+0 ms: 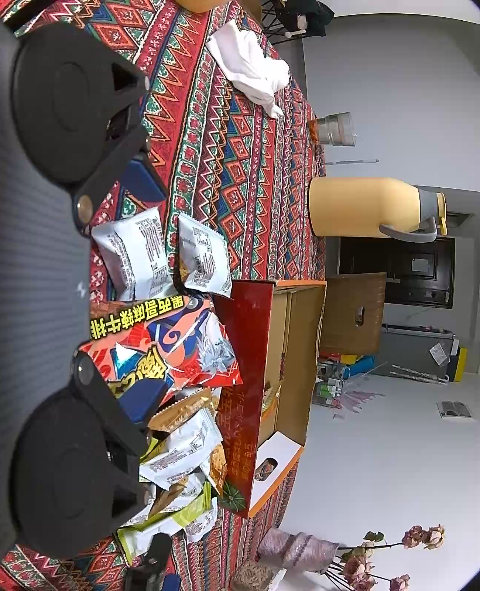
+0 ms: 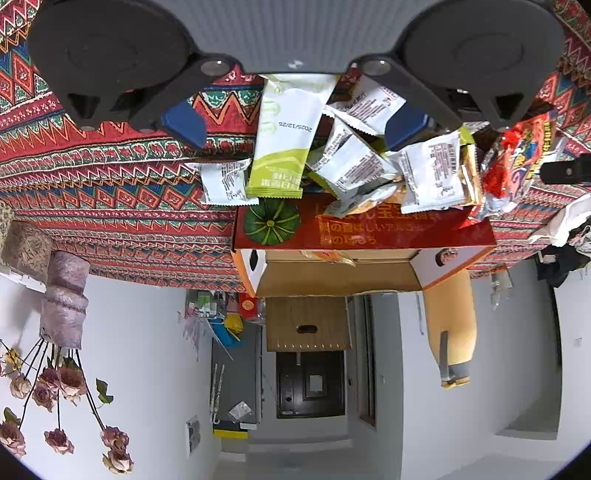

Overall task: Organize snacks
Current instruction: 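Grasp the green-white bar with the right tool while the left tool grasps a brown packet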

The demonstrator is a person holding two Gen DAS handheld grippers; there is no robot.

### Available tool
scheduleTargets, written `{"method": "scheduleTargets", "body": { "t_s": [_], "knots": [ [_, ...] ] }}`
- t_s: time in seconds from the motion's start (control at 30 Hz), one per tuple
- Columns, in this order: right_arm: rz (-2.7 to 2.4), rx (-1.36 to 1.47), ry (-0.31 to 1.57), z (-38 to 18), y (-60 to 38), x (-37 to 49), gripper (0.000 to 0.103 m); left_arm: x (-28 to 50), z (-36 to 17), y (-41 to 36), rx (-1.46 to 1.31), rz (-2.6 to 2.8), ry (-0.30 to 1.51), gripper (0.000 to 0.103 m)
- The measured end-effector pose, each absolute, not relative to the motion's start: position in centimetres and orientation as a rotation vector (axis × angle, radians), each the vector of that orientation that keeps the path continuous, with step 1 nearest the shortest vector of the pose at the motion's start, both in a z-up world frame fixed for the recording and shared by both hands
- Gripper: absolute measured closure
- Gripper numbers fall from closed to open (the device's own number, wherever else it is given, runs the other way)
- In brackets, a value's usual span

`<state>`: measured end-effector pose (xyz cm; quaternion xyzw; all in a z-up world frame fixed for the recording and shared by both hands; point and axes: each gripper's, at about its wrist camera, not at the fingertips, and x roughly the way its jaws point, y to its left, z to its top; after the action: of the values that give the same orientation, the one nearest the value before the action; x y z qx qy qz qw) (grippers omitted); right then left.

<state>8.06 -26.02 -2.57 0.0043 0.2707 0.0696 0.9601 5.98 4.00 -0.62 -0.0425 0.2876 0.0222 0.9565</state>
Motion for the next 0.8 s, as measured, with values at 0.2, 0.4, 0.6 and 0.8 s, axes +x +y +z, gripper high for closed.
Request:
{"method": "scheduleTargets", "body": {
  "t_s": [0.2, 0.4, 0.6, 0.8],
  "knots": [
    [0.12, 0.015, 0.619, -3.0, -26.5, 10.9, 0.037, 6.0, -0.6, 4.0, -0.089, 0.053, 0.585, 0.0],
    [0.141, 0.027, 0.715, -4.4, -26.1, 13.3, 0.054, 6.0, -0.6, 4.2, -0.091, 0.061, 0.588, 0.0],
    [0.141, -0.001, 0.715, -5.3, -25.7, 13.4, 0.064, 6.2, -0.7, 4.3, -0.095, 0.066, 0.595, 0.0],
    [0.131, -0.016, 0.62, -5.1, -25.7, 11.9, 0.068, 6.4, -0.7, 4.7, -0.105, 0.082, 0.6, 0.0]
  ]
}}
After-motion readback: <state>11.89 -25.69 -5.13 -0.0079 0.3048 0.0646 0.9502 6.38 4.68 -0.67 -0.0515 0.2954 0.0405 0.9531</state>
